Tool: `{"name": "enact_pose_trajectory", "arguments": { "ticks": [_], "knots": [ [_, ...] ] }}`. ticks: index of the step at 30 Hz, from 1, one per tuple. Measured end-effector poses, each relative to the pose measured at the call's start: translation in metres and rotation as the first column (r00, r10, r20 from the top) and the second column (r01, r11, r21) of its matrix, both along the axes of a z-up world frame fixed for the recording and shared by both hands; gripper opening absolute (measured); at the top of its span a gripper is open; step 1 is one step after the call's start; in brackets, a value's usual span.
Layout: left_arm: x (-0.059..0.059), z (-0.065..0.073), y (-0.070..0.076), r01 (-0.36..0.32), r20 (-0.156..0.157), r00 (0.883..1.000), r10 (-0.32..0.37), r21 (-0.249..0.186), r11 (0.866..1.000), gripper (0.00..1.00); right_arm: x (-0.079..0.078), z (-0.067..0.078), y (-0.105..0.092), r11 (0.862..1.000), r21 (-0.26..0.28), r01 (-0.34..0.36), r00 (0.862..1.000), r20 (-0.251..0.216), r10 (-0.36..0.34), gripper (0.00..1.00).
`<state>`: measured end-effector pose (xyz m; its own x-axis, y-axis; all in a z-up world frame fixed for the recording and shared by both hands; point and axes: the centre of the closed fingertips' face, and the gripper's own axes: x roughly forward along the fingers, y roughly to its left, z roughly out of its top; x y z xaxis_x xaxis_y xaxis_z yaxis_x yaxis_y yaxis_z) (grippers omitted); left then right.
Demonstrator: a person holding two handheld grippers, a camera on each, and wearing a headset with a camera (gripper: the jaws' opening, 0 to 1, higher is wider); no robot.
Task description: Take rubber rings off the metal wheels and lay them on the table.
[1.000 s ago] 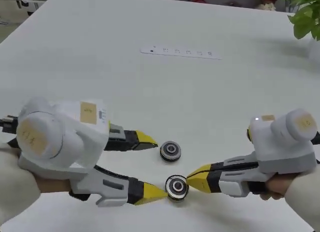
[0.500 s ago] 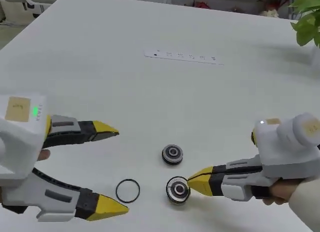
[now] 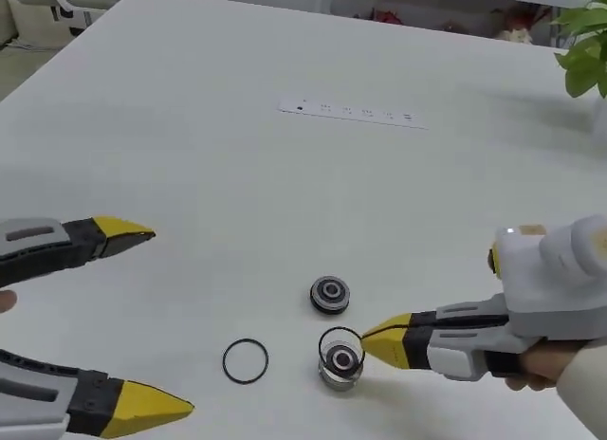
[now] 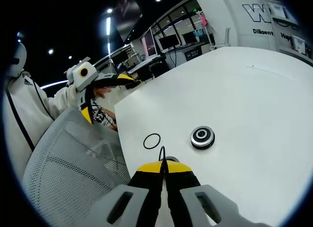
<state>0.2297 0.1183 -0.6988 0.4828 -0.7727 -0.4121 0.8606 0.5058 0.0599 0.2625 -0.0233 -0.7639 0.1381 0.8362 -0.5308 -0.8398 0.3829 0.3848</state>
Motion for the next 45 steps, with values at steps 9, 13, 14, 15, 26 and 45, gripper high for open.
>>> {"name": "enact_pose_trajectory", "arguments": {
  "ticks": [9, 13, 14, 15, 26, 45],
  "knots": [
    [-0.006, -0.003, 0.004, -0.018, -0.023, 1.000, 0.017, -0.018, 1.000, 1.00, 0.004, 0.012, 0.000, 0.999, 0.028, 0.021, 1.000, 0.004, -0.021, 0.00],
    [-0.009, -0.008, 0.002, -0.018, -0.042, 0.999, 0.017, -0.025, 1.000, 1.00, 0.004, 0.015, 0.003, 0.999, 0.035, 0.020, 1.000, 0.007, -0.020, 0.00],
    [-0.010, -0.009, 0.001, -0.016, -0.047, 0.999, 0.014, -0.026, 1.000, 1.00, 0.004, 0.017, 0.004, 0.999, 0.037, 0.018, 1.000, 0.010, -0.019, 0.00],
    [-0.011, -0.011, 0.000, -0.013, -0.050, 0.999, 0.012, -0.026, 1.000, 1.00, 0.004, 0.018, 0.004, 0.999, 0.039, 0.018, 1.000, 0.011, -0.018, 0.00],
    [-0.020, -0.023, -0.005, -0.007, -0.090, 0.996, 0.004, -0.033, 0.999, 1.00, 0.000, 0.030, 0.017, 0.998, 0.056, -0.001, 1.000, 0.010, 0.000, 0.00],
    [-0.021, -0.026, -0.006, -0.013, -0.098, 0.995, 0.009, -0.036, 0.999, 1.00, -0.005, 0.052, 0.051, 0.993, 0.103, -0.059, 0.998, 0.008, 0.059, 0.00]
  ]
}}
